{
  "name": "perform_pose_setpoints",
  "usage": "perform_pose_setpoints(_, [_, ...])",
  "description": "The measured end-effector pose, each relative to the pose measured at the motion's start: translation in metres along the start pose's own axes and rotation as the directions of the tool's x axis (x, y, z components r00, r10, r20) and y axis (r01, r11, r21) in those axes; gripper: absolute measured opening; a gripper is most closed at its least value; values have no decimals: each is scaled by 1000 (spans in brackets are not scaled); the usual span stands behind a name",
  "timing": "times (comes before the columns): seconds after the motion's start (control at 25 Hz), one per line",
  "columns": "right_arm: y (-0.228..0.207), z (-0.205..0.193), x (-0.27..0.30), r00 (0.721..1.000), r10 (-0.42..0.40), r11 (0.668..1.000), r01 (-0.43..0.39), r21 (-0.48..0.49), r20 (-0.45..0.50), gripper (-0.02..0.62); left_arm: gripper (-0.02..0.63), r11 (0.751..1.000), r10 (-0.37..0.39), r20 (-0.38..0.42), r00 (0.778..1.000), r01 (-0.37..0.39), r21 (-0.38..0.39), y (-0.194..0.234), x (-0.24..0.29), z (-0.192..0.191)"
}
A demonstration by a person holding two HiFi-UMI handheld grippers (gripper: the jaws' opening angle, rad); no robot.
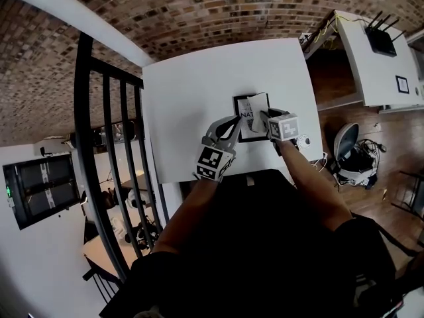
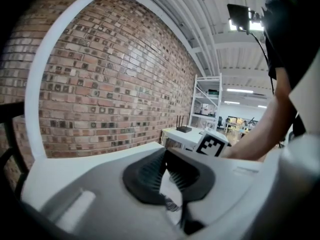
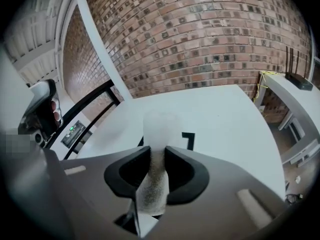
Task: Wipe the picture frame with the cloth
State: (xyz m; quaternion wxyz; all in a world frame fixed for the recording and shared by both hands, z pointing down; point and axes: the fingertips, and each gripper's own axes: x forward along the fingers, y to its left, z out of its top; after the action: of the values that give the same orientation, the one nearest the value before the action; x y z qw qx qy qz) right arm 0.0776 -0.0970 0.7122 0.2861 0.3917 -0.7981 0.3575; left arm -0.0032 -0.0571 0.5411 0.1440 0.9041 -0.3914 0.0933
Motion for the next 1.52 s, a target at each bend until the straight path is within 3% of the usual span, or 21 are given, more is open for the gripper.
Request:
perform_pose_setpoints(0.32, [86,3,8,995,79,991,-85,-100,-63,89,2,999,31,-56,998,-32,-21,9,-15,-28])
perform_pose_setpoints(0.64, [105,-23,11,981,89,995,-95,-30,-175,91,2,999,21,-63,998,-24,-33,11,-22,-33])
perform_pose_setpoints(0.8, [96,-50,29,973,83,996,-87,-11,-213,92,2,999,6,-67,998,-9,-34,12,-19,-33])
perform_pose_setpoints(0.96, [89,-40,8,983,34,999,-37,-13,-182,92,2,999,-14,-78,997,11,-36,10,-14,-39])
perform_pose_setpoints(1.24, [28,-62,18,982,-66,997,61,-37,-179,92,2,998,-57,-86,995,54,-35,2,3,-39])
perform_pose_setpoints(1.52, [-26,-74,-4,972,-150,985,162,52,-182,92,2,995,-94,-101,990,90,-36,-2,9,-43])
